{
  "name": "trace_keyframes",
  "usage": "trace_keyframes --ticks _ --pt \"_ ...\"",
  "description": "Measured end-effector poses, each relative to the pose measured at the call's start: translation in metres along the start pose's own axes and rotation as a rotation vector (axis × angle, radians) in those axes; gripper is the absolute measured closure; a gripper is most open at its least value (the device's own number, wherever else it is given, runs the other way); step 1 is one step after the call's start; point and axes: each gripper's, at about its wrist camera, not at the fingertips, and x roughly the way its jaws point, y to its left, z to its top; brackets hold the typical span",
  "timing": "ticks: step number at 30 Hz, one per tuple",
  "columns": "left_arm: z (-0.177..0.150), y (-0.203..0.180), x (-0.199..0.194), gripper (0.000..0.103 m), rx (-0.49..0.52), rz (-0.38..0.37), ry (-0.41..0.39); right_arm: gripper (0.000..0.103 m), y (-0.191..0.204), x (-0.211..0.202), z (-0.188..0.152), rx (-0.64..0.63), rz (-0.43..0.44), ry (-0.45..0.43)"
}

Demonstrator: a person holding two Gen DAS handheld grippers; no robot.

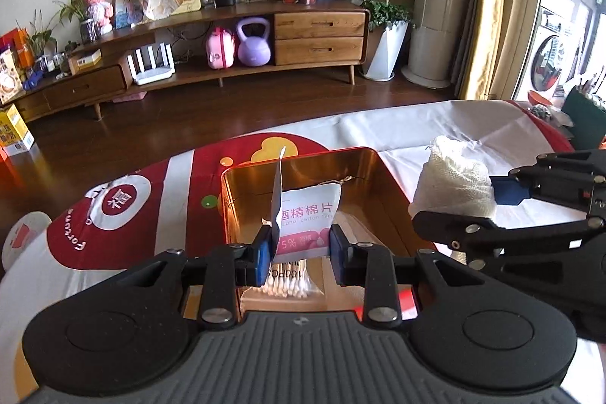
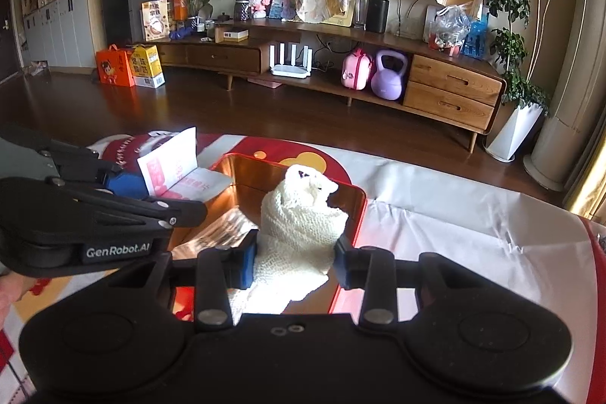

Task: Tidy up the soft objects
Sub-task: 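Carry the cotton pad pack and white glove with both grippers into the red tin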

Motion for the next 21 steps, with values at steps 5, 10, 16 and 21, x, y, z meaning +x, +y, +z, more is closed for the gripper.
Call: trace_keyframes --ticks 5,10,16,21 --pt "0.0 -0.001 0.023 0.072 0.017 0.009 0.024 0.065 -0.001 0.026 -0.003 -0.016 -0.016 0.034" --pt "0.0 0.005 0.046 0.072 -0.011 0.005 0.059 0.066 -0.005 0.047 -0.009 0.002 0.009 0.07" --pt "-0.003 0.006 0.068 0.072 -0.015 0.011 0.093 0.066 -0.006 0.062 -0.015 0.006 0.02 0.101" --pt "-0.009 0.006 0.08 0.072 -0.027 0.001 0.114 0.066 -0.005 0.067 -0.02 -0.007 0.019 0.114"
